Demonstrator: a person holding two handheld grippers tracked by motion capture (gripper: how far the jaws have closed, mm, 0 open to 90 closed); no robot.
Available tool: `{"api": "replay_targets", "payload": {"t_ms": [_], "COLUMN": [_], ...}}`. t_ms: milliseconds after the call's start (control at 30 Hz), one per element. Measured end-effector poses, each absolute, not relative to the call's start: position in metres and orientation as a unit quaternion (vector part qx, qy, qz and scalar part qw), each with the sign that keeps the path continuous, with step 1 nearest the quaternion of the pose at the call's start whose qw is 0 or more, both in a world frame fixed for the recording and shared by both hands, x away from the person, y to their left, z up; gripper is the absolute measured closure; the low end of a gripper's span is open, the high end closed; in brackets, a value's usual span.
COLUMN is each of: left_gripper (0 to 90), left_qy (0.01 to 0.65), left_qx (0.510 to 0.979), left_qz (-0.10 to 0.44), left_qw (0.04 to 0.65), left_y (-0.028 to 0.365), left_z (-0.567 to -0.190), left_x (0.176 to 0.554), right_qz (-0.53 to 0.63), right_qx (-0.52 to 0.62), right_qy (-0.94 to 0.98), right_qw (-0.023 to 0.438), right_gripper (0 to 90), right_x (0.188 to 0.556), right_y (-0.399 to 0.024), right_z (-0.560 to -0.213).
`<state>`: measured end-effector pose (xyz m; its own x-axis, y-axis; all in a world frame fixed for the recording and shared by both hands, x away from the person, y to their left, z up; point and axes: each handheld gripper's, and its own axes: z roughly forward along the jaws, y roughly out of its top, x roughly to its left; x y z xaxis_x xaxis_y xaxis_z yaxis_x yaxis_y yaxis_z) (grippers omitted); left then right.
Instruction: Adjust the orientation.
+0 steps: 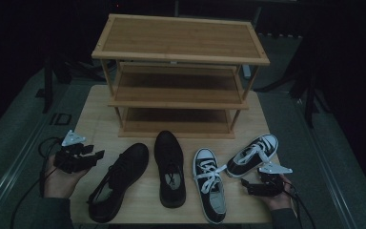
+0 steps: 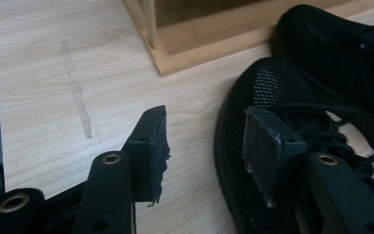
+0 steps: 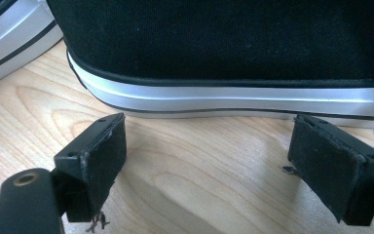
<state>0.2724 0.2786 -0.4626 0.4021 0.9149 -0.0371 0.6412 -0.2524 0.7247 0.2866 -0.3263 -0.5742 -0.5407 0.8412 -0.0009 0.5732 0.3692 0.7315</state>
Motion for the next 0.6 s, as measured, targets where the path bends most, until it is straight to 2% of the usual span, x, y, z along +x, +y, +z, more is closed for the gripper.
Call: {"api": "replay_targets", "payload": {"t_ms": [600], "left_gripper": [56.2], "left_qy": [0.467], "left_qx": [0.806], "left_qz": [0.177], "left_qw": [0.319], "left_y": [0.263], "left_z": [-0.442], "left_x": [0.249], "right_qz": [0.350], "right_qx": [0.439], "right_qy": [0.805], "right_qw": [0.192], "right_gripper": [13.9], "right_x": [0.287], "right_y": [-0.326], "right_z": [-0.574]}}
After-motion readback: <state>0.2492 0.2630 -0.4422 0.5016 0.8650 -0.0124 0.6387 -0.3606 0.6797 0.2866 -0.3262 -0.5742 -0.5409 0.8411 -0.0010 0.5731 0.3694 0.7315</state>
